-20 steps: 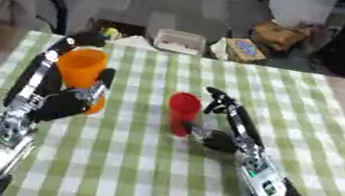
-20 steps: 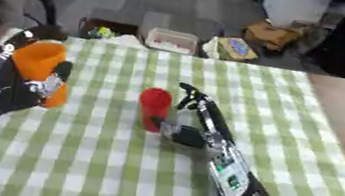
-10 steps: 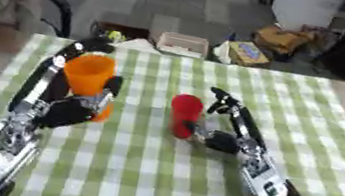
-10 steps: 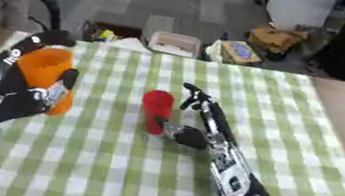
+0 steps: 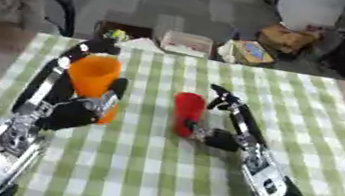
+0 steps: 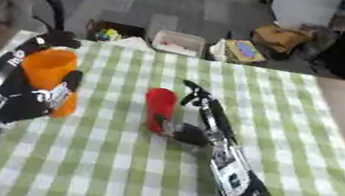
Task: Pour the contents of one cup into another cup.
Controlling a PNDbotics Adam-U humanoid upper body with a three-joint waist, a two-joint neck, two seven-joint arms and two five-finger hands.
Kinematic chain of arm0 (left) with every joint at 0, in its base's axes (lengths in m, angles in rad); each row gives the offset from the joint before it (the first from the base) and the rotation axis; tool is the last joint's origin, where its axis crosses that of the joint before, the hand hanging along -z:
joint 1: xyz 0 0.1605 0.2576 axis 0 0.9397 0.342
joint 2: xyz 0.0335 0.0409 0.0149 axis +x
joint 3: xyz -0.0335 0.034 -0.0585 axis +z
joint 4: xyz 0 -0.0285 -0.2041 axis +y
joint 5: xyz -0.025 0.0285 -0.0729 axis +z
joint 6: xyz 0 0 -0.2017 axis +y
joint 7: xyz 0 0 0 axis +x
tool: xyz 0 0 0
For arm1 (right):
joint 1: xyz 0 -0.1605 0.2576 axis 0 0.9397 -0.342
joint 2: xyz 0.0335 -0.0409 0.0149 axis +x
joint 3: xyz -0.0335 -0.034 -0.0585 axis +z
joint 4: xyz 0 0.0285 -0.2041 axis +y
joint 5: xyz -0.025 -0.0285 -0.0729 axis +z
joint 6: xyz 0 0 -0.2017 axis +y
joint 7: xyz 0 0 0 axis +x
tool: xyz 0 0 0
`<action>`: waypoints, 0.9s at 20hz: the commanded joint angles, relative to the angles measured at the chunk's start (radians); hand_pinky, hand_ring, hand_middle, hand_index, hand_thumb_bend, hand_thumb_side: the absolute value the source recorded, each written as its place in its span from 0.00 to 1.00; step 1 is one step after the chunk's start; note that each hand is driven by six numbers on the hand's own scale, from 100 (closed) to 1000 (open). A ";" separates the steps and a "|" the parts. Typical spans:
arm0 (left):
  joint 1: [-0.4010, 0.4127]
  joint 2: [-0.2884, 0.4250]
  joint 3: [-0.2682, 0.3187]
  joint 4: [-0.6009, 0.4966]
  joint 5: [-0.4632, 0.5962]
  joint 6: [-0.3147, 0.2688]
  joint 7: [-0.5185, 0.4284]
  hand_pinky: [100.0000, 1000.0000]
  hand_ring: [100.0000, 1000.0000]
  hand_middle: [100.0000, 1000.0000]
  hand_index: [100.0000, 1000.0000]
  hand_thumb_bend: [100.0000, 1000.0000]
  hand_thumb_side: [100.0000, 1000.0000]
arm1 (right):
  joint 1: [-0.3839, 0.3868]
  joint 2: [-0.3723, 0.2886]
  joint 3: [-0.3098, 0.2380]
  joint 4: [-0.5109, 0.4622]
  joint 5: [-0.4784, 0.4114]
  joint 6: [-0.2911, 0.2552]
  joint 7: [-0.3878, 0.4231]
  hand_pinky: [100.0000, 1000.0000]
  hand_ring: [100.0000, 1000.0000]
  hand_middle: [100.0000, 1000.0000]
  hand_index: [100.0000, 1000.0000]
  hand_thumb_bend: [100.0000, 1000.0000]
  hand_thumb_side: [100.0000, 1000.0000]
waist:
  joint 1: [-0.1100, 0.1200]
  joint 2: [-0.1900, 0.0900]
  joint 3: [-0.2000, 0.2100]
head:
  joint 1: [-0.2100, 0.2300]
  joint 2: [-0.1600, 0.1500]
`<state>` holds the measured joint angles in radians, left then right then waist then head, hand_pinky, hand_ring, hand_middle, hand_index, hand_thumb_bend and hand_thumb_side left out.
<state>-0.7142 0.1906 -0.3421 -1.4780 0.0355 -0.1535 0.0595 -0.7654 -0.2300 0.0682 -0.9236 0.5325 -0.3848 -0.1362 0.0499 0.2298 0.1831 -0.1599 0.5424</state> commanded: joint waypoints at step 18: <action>-0.019 -0.006 -0.006 -0.026 0.006 0.006 -0.006 0.30 0.35 0.73 0.85 0.03 0.16 | -0.035 0.040 0.019 0.011 0.062 -0.033 0.028 0.73 0.92 0.49 0.94 0.53 0.38 | 0.002 -0.012 0.005 | -0.002 -0.009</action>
<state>-0.7143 0.1823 -0.3484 -1.4826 0.0397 -0.1488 0.0547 -0.7753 -0.1879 0.0867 -0.9058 0.5874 -0.4126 -0.1081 0.0518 0.2330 0.1857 -0.1607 0.5424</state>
